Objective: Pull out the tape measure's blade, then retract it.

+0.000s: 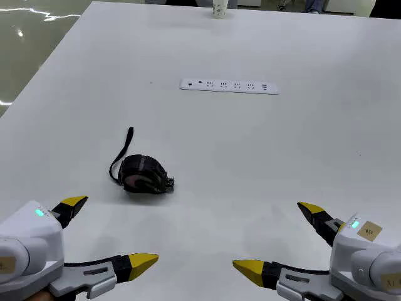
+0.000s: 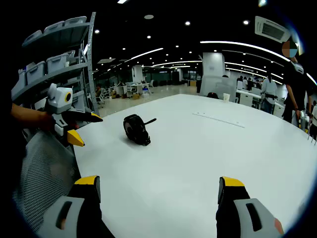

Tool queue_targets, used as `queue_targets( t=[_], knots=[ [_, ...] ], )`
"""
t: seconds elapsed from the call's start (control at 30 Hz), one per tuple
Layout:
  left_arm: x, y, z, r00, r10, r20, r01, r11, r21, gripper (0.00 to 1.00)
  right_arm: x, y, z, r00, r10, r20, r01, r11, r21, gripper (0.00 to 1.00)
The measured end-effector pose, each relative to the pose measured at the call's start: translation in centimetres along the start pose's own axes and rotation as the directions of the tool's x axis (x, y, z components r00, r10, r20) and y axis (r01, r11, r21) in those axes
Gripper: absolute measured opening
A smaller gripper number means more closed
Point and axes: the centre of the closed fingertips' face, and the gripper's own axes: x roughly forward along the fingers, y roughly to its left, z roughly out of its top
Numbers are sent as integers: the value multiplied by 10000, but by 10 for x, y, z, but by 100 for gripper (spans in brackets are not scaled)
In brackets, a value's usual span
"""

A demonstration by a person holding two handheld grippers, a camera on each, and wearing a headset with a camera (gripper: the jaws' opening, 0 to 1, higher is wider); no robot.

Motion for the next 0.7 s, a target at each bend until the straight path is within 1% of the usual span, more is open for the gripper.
queue_targets(
  t=[0.1,0.47,0.7],
  knots=[
    [0,0,0,10000,4,0,-4,10000,-14,99,0,0,0,10000,-4,23,4,10000,12,99],
    [1,0,1,10000,-12,-29,12,10000,30,99,0,1,-2,9999,56,-141,-56,10000,0,99],
    [1,0,1,10000,-6,-34,6,10000,38,99,-1,-1,-3,9998,17,-188,-19,9999,-114,99]
  ],
)
